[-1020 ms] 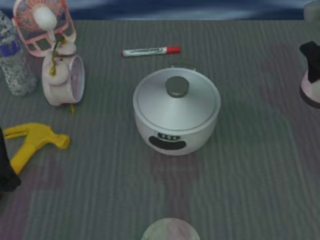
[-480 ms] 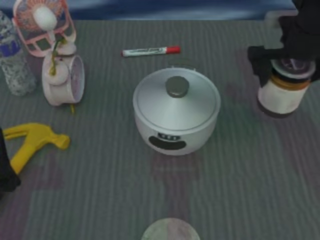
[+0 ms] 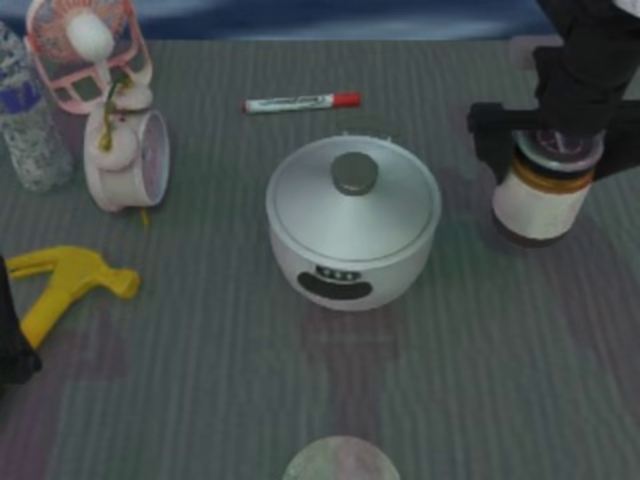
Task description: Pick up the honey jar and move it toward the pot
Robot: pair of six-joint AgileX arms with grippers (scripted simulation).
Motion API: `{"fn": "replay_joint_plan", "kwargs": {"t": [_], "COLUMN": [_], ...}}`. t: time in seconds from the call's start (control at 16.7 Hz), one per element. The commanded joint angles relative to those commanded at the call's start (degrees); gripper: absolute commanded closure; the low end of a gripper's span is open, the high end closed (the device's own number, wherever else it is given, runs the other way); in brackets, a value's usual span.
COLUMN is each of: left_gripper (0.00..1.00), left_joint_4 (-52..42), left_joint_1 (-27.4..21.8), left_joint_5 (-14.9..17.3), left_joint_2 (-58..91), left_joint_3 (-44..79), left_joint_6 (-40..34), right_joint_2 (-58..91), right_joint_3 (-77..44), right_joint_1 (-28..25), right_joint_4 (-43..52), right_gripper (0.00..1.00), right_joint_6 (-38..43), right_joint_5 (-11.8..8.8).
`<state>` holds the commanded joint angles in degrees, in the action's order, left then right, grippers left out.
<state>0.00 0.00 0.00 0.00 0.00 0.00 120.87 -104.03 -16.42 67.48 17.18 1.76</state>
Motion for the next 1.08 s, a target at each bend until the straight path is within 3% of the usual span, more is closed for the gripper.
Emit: {"fn": "replay_joint_plan", "kwargs": {"t": [0.48,0.72,1.08], "left_gripper": [0.00,0.00,0.00], "left_joint_4": [0.0,0.0,0.0], "left_joint_1": [0.0,0.0,0.0], "left_joint_5": [0.0,0.0,0.0], "left_joint_2": [0.0,0.0,0.0], "left_joint_3": [0.0,0.0,0.0], "left_joint_6": [0.0,0.0,0.0], "right_joint_2": [2.5,2.7,2.7], "right_joint_3": [7.5,7.8,7.8], "right_joint_1": [-0.2,-0.3,-0.3], "right_joint_4": [-9.9,-10.2,-10.2], "right_gripper": [1.00,1.00,0.55], "right_joint_6": [0.0,0.0,0.0], "right_joint_5": [0.2,0.2,0.2]}}
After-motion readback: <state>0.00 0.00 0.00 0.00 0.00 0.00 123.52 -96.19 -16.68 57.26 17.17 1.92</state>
